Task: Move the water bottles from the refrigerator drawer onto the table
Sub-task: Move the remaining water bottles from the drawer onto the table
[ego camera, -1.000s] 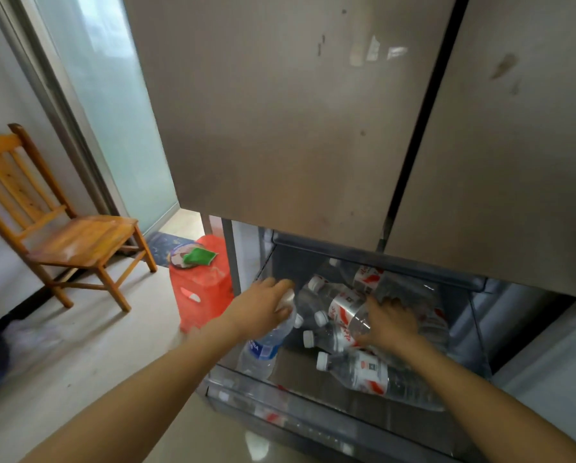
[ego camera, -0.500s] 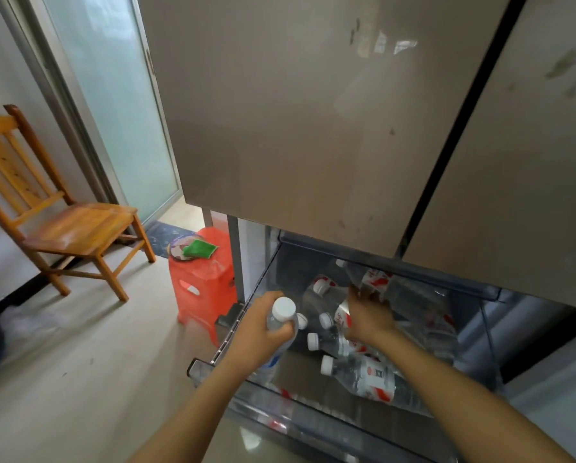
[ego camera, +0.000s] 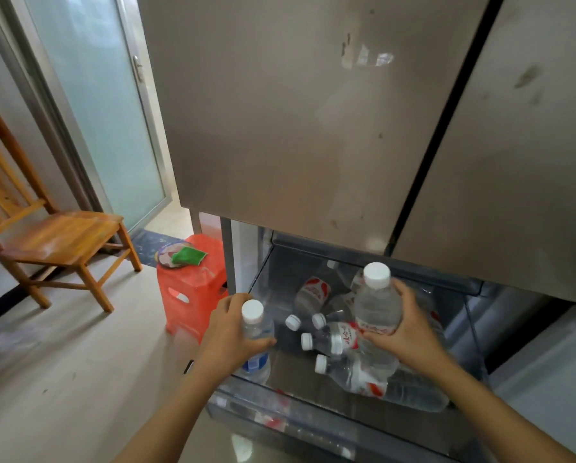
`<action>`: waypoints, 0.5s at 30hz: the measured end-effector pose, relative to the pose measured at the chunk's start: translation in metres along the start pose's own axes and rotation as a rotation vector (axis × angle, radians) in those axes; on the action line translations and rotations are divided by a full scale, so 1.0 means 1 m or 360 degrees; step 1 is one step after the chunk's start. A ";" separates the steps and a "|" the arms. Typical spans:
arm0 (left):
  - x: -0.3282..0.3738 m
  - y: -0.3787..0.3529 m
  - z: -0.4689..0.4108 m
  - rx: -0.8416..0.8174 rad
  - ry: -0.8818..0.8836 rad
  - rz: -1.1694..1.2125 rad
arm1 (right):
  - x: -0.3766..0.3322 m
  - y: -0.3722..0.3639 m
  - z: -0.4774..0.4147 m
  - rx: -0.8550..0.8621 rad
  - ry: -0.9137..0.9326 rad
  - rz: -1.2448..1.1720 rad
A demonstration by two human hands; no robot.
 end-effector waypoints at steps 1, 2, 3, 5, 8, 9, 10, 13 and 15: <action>-0.003 -0.001 -0.001 -0.0047 0.0028 -0.0009 | 0.005 0.010 0.003 0.0031 -0.0073 -0.0253; -0.006 0.000 -0.001 -0.0085 0.0055 -0.0010 | 0.008 0.015 0.005 0.0073 -0.0114 -0.0365; -0.009 -0.001 -0.002 -0.0123 0.0071 -0.0003 | 0.012 0.018 0.008 0.0098 -0.0136 -0.0387; -0.013 -0.002 -0.004 -0.0187 0.0065 0.0020 | 0.021 0.017 0.009 0.0135 -0.0163 -0.0416; -0.011 -0.004 -0.005 -0.0232 0.0009 0.0096 | 0.026 0.021 0.009 0.0199 -0.0155 -0.0455; -0.008 -0.003 -0.005 -0.0210 -0.0009 0.0132 | 0.025 0.021 0.008 0.0189 -0.0146 -0.0437; -0.002 -0.002 -0.005 -0.0192 -0.0028 0.0173 | 0.026 0.021 0.008 0.0174 -0.0143 -0.0426; 0.004 -0.003 -0.006 -0.0115 -0.0022 0.0353 | 0.024 0.020 0.006 0.0169 -0.0125 -0.0397; 0.003 -0.001 -0.011 -0.0028 -0.0011 0.0438 | 0.021 0.019 0.007 0.0168 -0.0109 -0.0377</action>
Point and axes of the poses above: each hand's wrist, its own z-axis away from the middle knuckle, its own y-axis out of the back of the hand, x = y × z, the point moved 7 cm from there along -z, towards the middle knuckle, and after that the axes turned 14 degrees about -y, right-handed, at the moved point
